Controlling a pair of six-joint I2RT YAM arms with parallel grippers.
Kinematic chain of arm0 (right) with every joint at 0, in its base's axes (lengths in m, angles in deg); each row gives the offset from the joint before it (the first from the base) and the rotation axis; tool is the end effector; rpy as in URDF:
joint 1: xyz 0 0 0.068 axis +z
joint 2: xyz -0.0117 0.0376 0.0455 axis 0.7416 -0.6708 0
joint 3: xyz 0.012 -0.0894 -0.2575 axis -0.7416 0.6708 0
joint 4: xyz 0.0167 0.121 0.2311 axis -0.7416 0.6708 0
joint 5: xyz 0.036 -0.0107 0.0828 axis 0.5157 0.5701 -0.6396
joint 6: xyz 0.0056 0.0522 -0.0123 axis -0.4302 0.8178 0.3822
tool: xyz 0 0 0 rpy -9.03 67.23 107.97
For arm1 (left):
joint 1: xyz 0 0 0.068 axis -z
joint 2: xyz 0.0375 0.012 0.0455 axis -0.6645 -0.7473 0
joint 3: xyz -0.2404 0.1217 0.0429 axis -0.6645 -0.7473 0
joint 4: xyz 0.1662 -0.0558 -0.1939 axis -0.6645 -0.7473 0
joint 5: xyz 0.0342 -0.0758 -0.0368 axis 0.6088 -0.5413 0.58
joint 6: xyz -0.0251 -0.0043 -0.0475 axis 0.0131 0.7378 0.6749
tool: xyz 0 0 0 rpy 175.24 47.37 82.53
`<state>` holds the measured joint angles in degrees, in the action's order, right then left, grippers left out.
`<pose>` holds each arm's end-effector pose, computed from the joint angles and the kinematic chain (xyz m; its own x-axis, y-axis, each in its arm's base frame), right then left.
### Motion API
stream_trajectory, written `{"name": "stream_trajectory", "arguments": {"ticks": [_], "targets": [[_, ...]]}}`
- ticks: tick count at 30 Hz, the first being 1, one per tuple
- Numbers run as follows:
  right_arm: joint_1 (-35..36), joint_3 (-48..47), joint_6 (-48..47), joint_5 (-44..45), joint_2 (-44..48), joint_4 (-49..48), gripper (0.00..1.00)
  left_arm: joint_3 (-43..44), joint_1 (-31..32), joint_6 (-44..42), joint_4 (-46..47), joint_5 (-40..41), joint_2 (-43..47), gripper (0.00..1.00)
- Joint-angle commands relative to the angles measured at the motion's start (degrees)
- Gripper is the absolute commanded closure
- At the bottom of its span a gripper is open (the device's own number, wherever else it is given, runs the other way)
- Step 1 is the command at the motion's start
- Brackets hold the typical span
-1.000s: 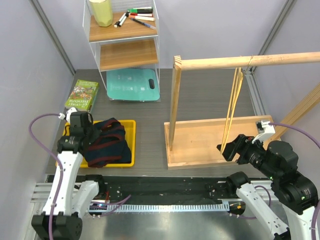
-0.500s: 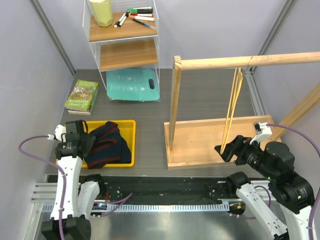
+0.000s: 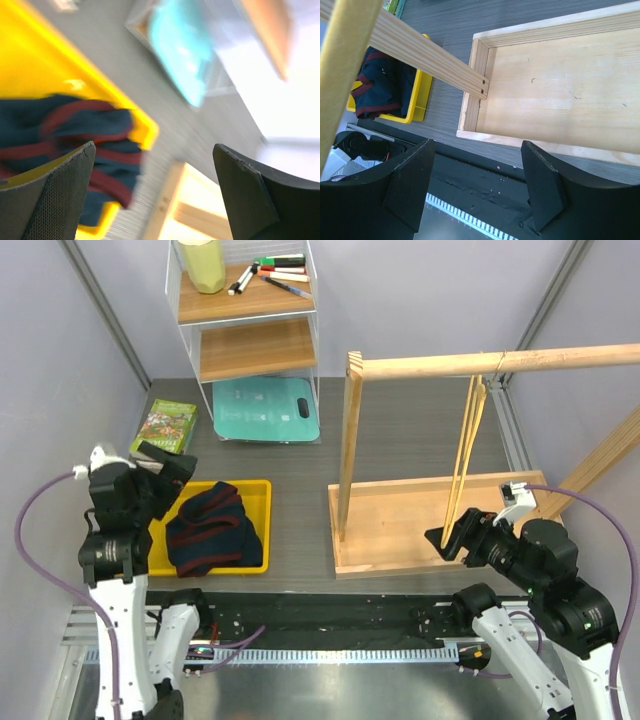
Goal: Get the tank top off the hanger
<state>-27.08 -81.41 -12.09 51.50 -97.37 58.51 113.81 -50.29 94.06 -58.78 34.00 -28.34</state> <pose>0.0283 0.0164 0.3539 -0.5734 0.3165 -0.7557 -0.2202 0.8289 0.5142 0.1127 0.0170 0.3692 -0.1707 -0.8176 -0.5499 -0.4547 0.5605 -0.6922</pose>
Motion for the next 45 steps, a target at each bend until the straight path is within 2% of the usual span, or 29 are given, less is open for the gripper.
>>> {"name": "stream_trajectory", "arguments": {"ticks": [1, 2, 3, 6, 9, 10, 16, 23, 25, 28, 31, 35, 40, 42, 45], "targets": [[0.12, 1.77, 2.08, -0.19, 0.26, -5.0, 0.24, 6.39, 6.24, -4.74, 8.01, -15.87, -7.65, 0.0], [0.12, 2.73, 2.34, -0.28, 0.17, -6.14, 0.24, 7.37, 10.36, -6.66, 8.1, -13.68, -10.36, 0.0], [0.21, 3.26, 3.04, -0.19, 0.08, -6.84, 0.24, 8.25, 19.19, -7.55, 8.1, -7.3, -11.6, 0.0], [0.21, 5.64, 4.1, 0.33, -0.09, -9.57, 0.23, 9.31, 33.46, -8.18, 9.49, 1.51, -15.21, 0.0], [0.03, 8.8, 6.38, 1.74, 0.52, -12.38, 0.23, 3.35, 39.91, -6.78, 15.37, 1.9, -13.47, 0.0], [0.12, 9.85, 7.43, 2.01, 0.87, -13.26, 0.23, -0.75, 40.89, -6.86, 20.27, 0.25, -12.68, 0.0], [0.21, 18.55, 11.84, 3.59, 5.26, -18.88, 0.22, -13.42, 44.41, -6.25, 26.11, -5.74, -5.48, 0.0], [0.21, 33.31, 16.14, -1.68, 6.67, -35.83, 0.22, -32.42, 47.58, 5.08, 48.31, -16.89, 5.17, 0.0], [0.21, 38.39, 18.34, -3.6, 9.03, -42.49, 0.21, -36.56, 48.1, 6.58, 51.06, -18.4, 6.31, 0.0], [0.21, 44.03, 21.94, -4.41, 14.64, -48.05, 0.21, -39.64, 48.98, 6.77, 52.74, -19.63, 8.94, 0.0], [0.12, 48.08, 23.44, -3.62, 19.57, -48.87, 0.2, -42.54, 49.16, 6.77, 53.97, -20.6, 13.07, 0.0], [0.21, 51.51, 23.35, -3.27, 19.58, -49.74, 0.17, -48.94, 49.16, 8.25, 57.13, -21.3, 19.39, 0.0], [0.21, 60.82, 28.87, -4.49, 19.86, -57.29, 0.15, -58.26, 49.16, 14.31, 68.03, -21.92, 25.2, 0.0], [0.21, 63.37, 29.59, -4.41, 19.86, -60.1, 0.14, -61.61, 49.16, 15.72, 68.83, -22.0, 28.44, 0.0], [0.12, 63.39, 26.79, -3.53, 19.94, -59.32, 0.13, -63.37, 49.16, 14.94, 66.47, -22.79, 34.25, 0.0]]}}
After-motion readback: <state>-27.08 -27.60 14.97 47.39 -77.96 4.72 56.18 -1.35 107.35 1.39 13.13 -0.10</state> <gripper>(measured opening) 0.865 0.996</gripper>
